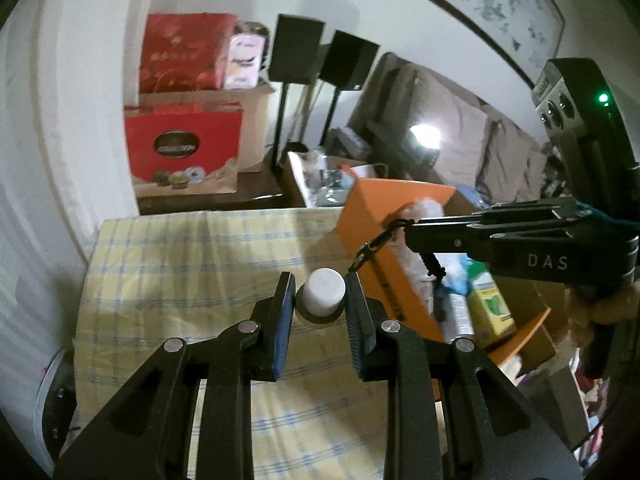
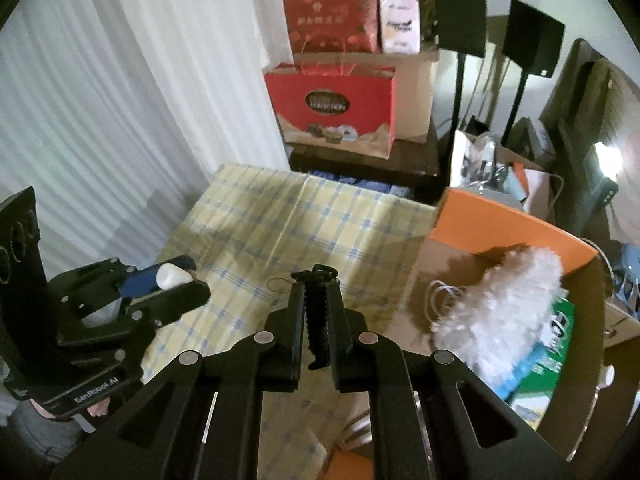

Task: Organize objects
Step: 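Carry the white cap and black clip into the orange box with both grippers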

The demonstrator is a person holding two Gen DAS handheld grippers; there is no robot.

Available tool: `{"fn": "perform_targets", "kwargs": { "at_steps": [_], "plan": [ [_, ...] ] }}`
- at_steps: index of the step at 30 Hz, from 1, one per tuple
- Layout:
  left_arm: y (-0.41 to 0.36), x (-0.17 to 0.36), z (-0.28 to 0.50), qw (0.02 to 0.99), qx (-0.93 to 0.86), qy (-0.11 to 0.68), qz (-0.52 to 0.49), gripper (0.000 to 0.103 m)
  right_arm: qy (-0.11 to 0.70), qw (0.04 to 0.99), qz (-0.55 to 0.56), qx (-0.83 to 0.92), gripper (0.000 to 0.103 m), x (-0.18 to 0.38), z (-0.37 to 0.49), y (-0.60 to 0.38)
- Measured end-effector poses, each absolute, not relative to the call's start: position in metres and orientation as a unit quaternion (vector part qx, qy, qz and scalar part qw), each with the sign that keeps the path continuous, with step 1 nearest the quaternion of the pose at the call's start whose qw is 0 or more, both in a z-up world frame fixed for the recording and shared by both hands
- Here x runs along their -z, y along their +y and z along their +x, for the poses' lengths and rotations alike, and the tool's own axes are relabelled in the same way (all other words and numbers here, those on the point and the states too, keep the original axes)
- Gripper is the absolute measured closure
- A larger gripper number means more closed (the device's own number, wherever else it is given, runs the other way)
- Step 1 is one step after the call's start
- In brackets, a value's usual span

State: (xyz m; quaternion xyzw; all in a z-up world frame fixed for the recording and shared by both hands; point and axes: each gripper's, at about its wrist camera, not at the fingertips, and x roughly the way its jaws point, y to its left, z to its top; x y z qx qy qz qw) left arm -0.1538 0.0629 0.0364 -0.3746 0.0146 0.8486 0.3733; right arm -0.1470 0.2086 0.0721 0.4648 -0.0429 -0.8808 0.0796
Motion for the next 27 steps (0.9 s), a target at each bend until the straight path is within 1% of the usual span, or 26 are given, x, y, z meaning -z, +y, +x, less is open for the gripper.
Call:
{"fn": "perform_targets", "kwargs": {
  "at_steps": [7,12,19,27],
  "plan": [
    [0.097,-0.047,-0.130,0.401,-0.837,0.025,-0.372,0.080,-0.050,0.059,0.447,0.891,0.094,-0.090,-0.116,0.236],
    [0.130,-0.043,-0.112,0.424,-0.821,0.036,-0.380,0.080,-0.059,0.044,0.440,0.895,0.094,-0.096,-0.092,0.258],
    [0.168,-0.029,-0.089,0.446,-0.803,0.050,-0.393,0.080,-0.074,0.032,0.447,0.891,0.094,-0.084,-0.072,0.281],
    [0.193,-0.013,-0.080,0.446,-0.795,0.067,-0.406,0.080,-0.090,0.027,0.454,0.886,0.094,-0.068,-0.067,0.295]
  ]
}}
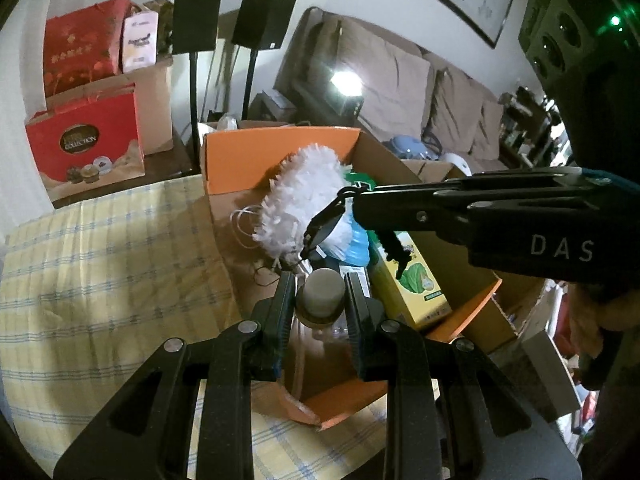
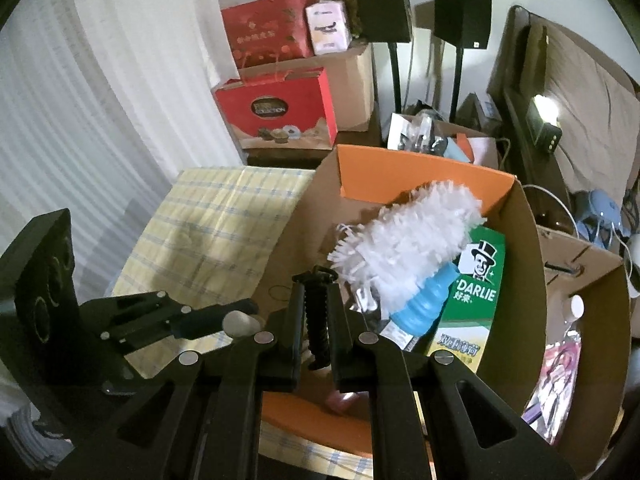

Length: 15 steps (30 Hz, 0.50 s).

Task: Organize objects
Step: 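Carry the white cap and black clip into the orange box with both grippers, then open both grippers to release the items into the box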

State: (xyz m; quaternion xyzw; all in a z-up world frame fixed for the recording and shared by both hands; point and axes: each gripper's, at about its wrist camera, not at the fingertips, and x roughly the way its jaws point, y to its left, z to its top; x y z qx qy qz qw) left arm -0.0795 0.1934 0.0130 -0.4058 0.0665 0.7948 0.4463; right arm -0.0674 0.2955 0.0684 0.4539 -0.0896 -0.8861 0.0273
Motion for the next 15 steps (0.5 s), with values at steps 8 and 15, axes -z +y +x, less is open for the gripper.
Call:
{"fn": "perform_targets", "kwargs": {
  "at_steps": [8,15],
  "plan": [
    [0.208,-0.001,-0.083,0.445,-0.789,0.079,-0.417,0.080,-0.097,0.037,0.465,0.879,0.094,-0.050,-0.077,0.299],
    [0.209,0.008,-0.088,0.435,-0.787,0.076,-0.431,0.080,-0.115,0.049,0.472,0.873,0.093,-0.033,-0.090,0.302]
  ]
}}
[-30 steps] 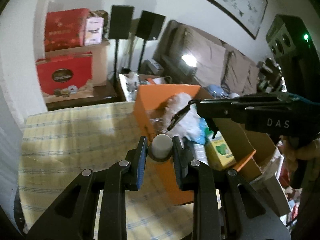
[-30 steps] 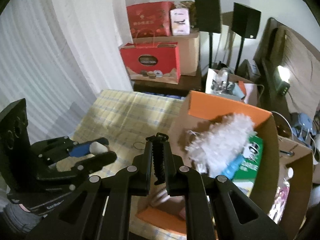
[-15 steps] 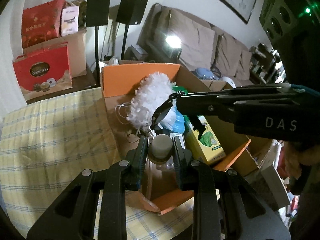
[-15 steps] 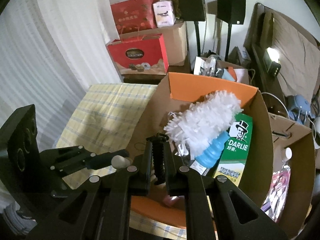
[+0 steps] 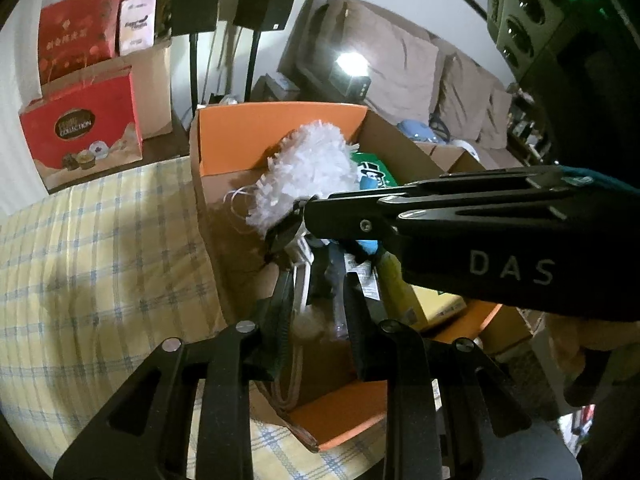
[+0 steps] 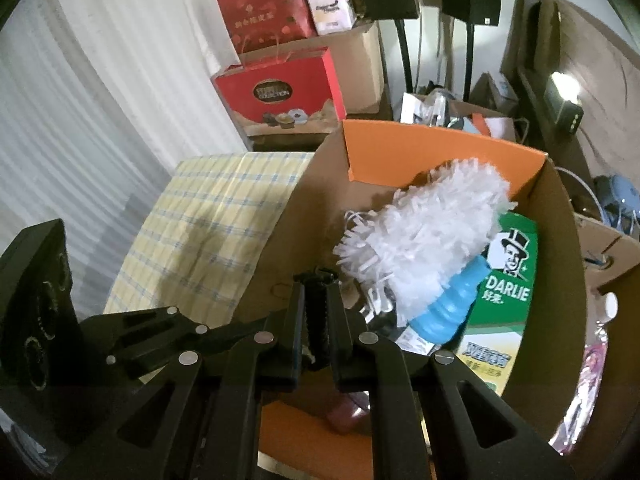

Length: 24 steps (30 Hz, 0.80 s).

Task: Organize objects
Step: 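Open both grippers to release the items into the box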

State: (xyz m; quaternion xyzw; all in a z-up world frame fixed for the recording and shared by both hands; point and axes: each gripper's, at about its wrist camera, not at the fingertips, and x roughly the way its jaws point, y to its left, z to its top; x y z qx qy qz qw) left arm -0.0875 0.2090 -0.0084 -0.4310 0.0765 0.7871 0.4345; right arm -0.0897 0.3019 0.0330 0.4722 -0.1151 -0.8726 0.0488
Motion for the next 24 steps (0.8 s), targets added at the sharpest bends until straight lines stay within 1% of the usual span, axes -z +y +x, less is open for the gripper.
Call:
{"fn": "perform_targets", "kwargs": {
  "at_steps": [6,8,11,13,16,18,19,21,24],
  "plan": [
    [0.201,0.004,-0.090,0.430,-0.793,0.072,-0.426,0.072,-0.126,0.042,0.470,0.873,0.092,-0.029,-0.086,0.309],
    [0.198,0.000,-0.090,0.426,-0.797,0.072,-0.422,0.064,-0.129,0.040,0.467,0.874,0.090,-0.031,-0.084,0.311],
    [0.191,-0.006,-0.090,0.423,-0.804,0.070,-0.413,0.058,-0.125,0.031,0.462,0.878,0.086,-0.034,-0.079,0.313],
    [0.187,-0.010,-0.089,0.419,-0.808,0.071,-0.407,0.056,-0.122,0.026,0.454,0.882,0.082,-0.038,-0.075,0.313],
    [0.181,-0.015,-0.089,0.411,-0.816,0.073,-0.400,0.048,-0.121,0.018,0.443,0.888,0.073,-0.043,-0.071,0.313],
    [0.178,-0.018,-0.090,0.409,-0.818,0.068,-0.398,0.047,-0.118,0.010,0.435,0.892,0.063,-0.046,-0.068,0.313],
    [0.174,-0.020,-0.091,0.408,-0.819,0.065,-0.398,0.047,-0.117,0.009,0.433,0.894,0.061,-0.047,-0.066,0.313],
    [0.169,-0.023,-0.094,0.406,-0.821,0.058,-0.397,0.043,-0.116,0.003,0.423,0.899,0.049,-0.049,-0.063,0.313],
    [0.157,-0.027,-0.098,0.397,-0.828,0.050,-0.393,0.042,-0.110,-0.010,0.409,0.906,0.042,-0.051,-0.057,0.313]
  ]
}}
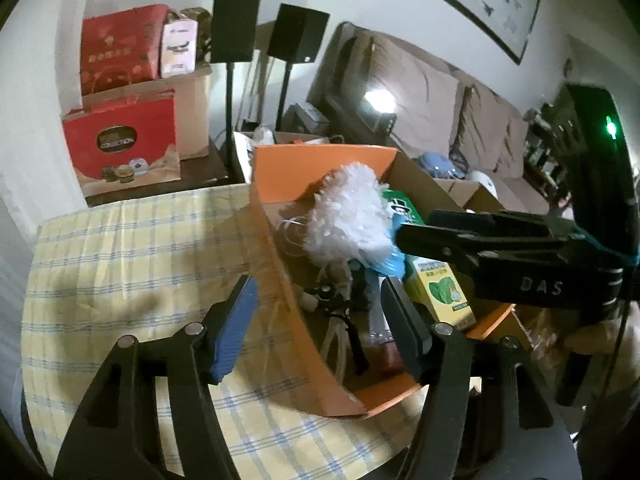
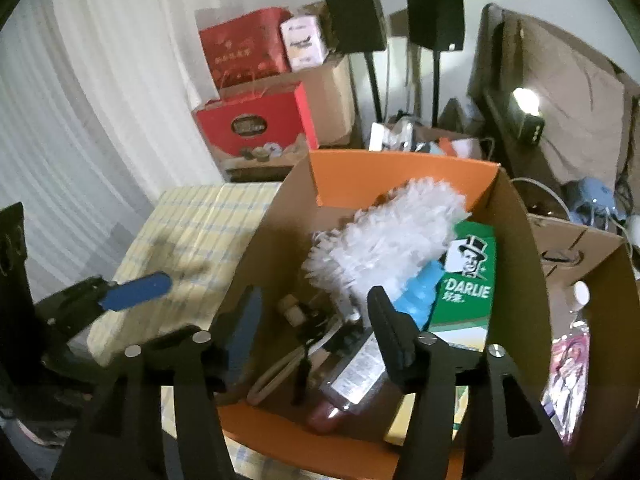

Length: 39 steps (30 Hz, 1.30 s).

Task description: Organize objects

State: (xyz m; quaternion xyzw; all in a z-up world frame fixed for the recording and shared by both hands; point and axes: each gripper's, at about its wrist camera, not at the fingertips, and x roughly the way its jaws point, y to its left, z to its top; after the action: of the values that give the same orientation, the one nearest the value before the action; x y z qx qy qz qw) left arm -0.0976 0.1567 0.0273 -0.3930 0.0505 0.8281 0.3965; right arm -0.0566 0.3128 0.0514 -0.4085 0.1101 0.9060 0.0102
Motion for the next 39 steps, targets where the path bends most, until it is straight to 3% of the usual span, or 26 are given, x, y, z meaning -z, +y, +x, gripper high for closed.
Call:
{"fn": "perform_targets", "kwargs": {
  "at_steps": [1,4,9,13,17,39],
  "plan": [
    [0.155,-0.028,-0.098,0.395,-0.829,0.049,-0.392,0.041,0.109,0.015,-0.404,-0.908,0.041,-0.052,-0.055,0.313],
    [0.142,-0.033,-0.102,0.385,-0.839,0.040,-0.383,0.016,0.102,0.024,-0.395,-0.913,0.035,-0.052,-0.049,0.312],
    [0.125,-0.040,-0.107,0.374,-0.847,0.031,-0.377,0.013,0.089,0.035,-0.379,-0.921,0.021,-0.057,-0.042,0.304],
    [0.113,-0.043,-0.108,0.366,-0.852,0.029,-0.372,0.003,0.088,0.040,-0.367,-0.925,0.011,-0.062,-0.036,0.295],
    [0.103,-0.046,-0.107,0.358,-0.857,0.030,-0.369,0.000,0.068,0.048,-0.358,-0.930,0.000,-0.067,-0.032,0.281],
    [0.028,-0.053,-0.084,0.303,-0.882,0.021,-0.361,0.000,0.064,0.090,-0.323,-0.940,0.000,-0.080,0.009,0.221]
  ]
}}
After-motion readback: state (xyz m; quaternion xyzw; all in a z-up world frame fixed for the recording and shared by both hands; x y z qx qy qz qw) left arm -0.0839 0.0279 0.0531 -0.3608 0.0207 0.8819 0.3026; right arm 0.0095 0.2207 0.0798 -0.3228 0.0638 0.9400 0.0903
